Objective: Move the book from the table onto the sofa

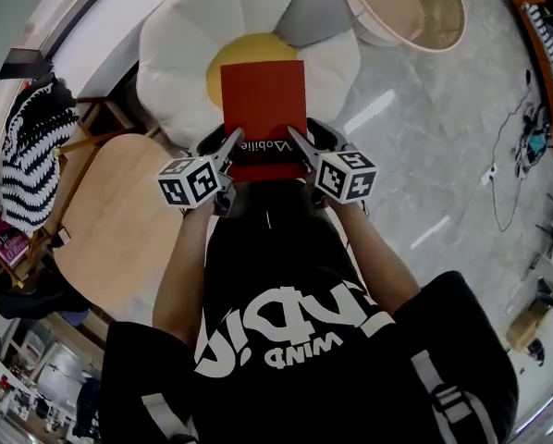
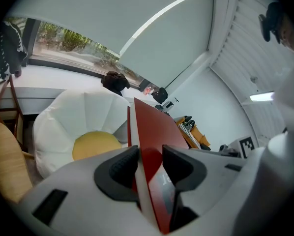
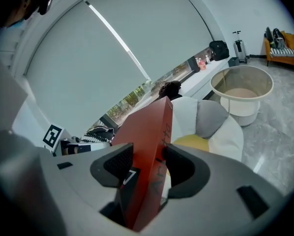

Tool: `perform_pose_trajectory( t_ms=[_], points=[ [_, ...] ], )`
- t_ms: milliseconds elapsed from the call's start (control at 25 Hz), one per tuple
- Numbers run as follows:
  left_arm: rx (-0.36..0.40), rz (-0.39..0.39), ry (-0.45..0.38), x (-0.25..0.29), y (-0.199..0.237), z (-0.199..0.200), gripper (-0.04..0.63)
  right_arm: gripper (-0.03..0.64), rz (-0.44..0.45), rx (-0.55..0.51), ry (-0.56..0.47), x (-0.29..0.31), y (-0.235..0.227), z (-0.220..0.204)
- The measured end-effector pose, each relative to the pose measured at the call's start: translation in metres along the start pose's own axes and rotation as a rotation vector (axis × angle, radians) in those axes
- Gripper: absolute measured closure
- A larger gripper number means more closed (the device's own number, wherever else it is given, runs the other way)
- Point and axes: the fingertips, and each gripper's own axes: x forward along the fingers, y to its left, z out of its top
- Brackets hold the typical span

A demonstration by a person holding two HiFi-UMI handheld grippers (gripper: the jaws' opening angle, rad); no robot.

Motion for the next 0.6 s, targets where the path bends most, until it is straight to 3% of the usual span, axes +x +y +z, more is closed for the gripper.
perform_pose_trajectory(
  t_ms=[600],
  points=[
    [0.009, -0.011, 0.070, 0.069, 0.055, 0.022, 0.431, 0.413, -0.039, 0.046, -0.032, 0.071, -0.048, 0.012]
  ],
)
